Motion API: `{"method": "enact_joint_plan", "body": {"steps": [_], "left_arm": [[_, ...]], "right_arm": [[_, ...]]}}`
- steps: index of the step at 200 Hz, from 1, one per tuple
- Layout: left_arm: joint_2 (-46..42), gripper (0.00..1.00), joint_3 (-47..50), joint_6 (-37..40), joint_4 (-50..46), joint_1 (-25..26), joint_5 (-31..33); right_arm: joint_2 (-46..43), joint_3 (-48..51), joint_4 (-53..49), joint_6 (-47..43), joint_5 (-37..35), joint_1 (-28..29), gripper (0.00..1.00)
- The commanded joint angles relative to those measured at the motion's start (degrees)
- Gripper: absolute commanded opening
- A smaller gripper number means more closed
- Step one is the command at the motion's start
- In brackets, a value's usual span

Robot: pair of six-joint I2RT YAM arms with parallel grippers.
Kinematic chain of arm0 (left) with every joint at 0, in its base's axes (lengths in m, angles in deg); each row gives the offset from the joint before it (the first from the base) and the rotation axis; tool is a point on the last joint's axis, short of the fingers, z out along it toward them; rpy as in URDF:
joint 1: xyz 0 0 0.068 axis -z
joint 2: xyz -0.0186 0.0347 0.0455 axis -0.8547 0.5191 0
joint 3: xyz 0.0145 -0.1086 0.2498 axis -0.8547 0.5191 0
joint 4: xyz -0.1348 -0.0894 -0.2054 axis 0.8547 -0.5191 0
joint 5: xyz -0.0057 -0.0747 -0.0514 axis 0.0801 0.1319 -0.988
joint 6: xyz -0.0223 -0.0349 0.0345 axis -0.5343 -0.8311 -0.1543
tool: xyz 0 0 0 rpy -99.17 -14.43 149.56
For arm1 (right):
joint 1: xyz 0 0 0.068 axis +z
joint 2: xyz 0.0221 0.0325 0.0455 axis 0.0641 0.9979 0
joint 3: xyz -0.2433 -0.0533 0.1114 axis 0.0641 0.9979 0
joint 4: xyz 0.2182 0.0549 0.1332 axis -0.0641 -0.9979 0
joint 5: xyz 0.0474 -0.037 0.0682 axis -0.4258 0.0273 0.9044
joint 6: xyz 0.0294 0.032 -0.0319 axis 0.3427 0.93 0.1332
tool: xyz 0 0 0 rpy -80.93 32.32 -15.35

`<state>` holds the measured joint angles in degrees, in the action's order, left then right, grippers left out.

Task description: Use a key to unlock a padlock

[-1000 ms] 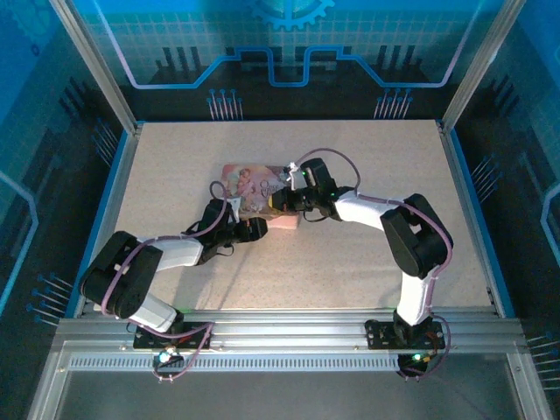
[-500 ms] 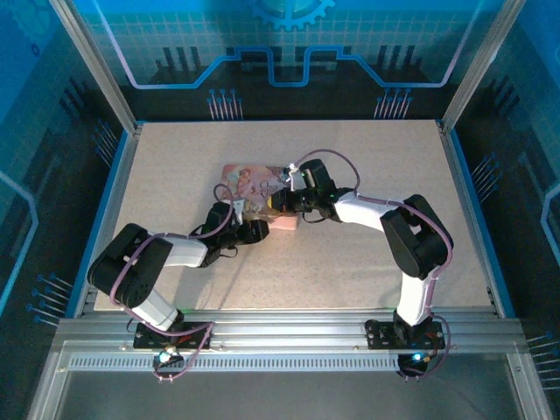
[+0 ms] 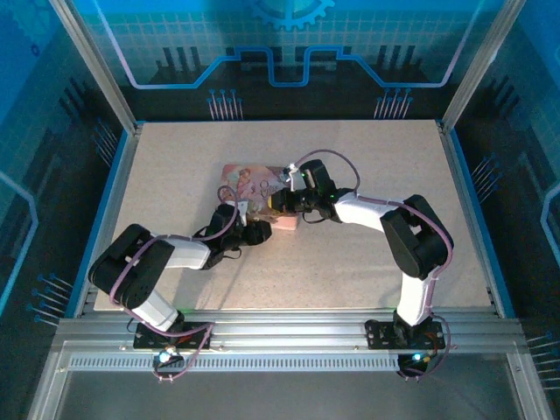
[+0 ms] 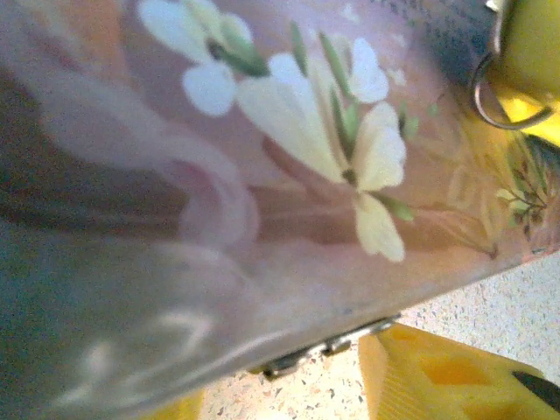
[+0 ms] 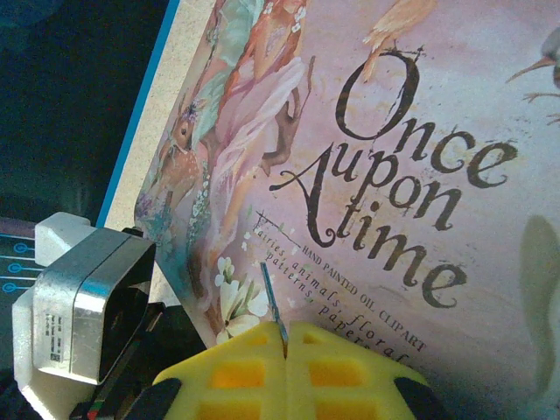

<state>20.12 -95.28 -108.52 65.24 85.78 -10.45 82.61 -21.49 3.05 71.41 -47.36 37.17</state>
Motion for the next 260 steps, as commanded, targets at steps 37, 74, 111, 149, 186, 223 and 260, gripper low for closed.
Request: {"method": "enact_joint_plan", "body": {"steps": [37, 74, 111, 149, 186, 223, 260], "left_arm": [[0.3, 0.42, -0.6, -3.3, 1.2, 1.1, 3.8], [0.3, 0.35, -0.6, -4.2, 1.4, 1.0, 4.3], [0.3, 0.3, -0.5, -5.0, 1.5, 1.0, 4.1], [-1.1, 0.28, 0.0, -5.3, 1.3, 1.1, 3.6], [-3.5, 0.27, 0.8, -6.8, 0.0, 1.1, 2.4], [-5.3, 0.26, 0.4, -8.3, -3.4, 1.1, 0.7], [-7.6, 0.24, -0.1, -11.0, -6.5, 1.1, -1.7]], "right_arm": [[1.2, 2.9, -6.9, 1.4, -0.1, 2.4, 0.03], [0.9, 3.2, -6.4, 1.5, -0.1, 2.7, 0.03], [0.6, 3.4, -6.1, 1.6, -0.1, 3.0, 0.03], [-1.2, 3.6, -4.5, 0.3, -0.2, 3.0, 0.03], [-6.1, 2.4, -4.7, -5.3, -2.2, 2.9, 0.03], [-12.2, 5.3, -5.9, -10.5, -5.3, 2.9, 0.03], [-18.9, 12.3, -4.8, -15.4, -8.0, 4.3, 0.03]]}}
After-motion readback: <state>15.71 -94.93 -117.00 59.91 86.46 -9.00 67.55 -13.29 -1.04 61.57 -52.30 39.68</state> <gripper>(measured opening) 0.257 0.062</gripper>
